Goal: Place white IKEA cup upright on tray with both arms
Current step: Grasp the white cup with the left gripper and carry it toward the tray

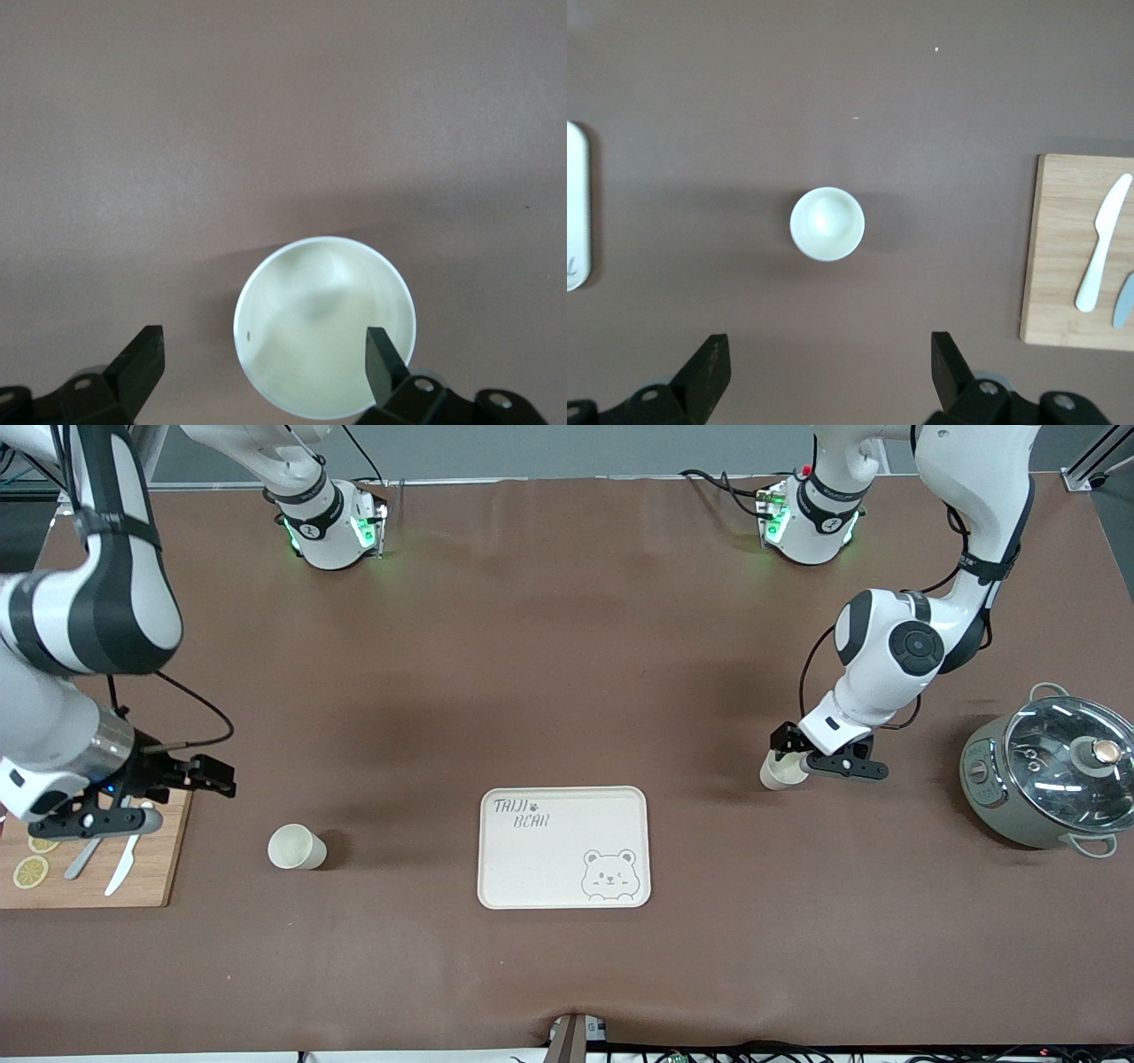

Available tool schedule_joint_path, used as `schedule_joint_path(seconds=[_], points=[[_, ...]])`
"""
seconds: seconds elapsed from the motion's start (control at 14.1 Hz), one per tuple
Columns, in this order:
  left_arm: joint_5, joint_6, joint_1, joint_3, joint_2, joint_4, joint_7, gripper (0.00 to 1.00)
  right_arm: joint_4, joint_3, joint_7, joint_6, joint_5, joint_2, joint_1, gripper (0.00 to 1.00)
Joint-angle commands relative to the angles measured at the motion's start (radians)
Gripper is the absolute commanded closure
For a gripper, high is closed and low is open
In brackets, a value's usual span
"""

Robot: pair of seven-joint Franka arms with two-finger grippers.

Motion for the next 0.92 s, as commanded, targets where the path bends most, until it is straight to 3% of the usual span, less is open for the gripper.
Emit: schedule_joint_path(seconds=[0.0, 0.36, 0.43, 0.5, 0.85], points=[[-0.012, 0.023, 0.003, -0.004, 0.026, 0.014, -0.005, 0.0, 0.025, 0.006, -0.005, 0.048, 0.001, 0.069, -0.019, 0.0], [-0.005, 0.065, 0.012, -0.002, 0.08, 0.023, 0.013, 0.0, 0.023, 0.004, -0.013, 0.122, -0.002, 0.158, -0.027, 0.0], [-0.005, 0.071, 0.014, -0.004, 0.098, 0.032, -0.001, 0.08, 0.023, 0.003, -0.019, 0.148, -0.021, 0.175, -0.03, 0.0], [-0.008, 0.071, 0.008, -0.002, 0.1, 0.037, -0.007, 0.99, 0.022, 0.004, -0.019, 0.169, -0.051, 0.19, -0.033, 0.0], [-0.007, 0.072, -0.001, -0.004, 0.141, 0.082, -0.018, 1.0, 0.015, 0.006, -0.019, 0.192, -0.065, 0.235, -0.041, 0.0]])
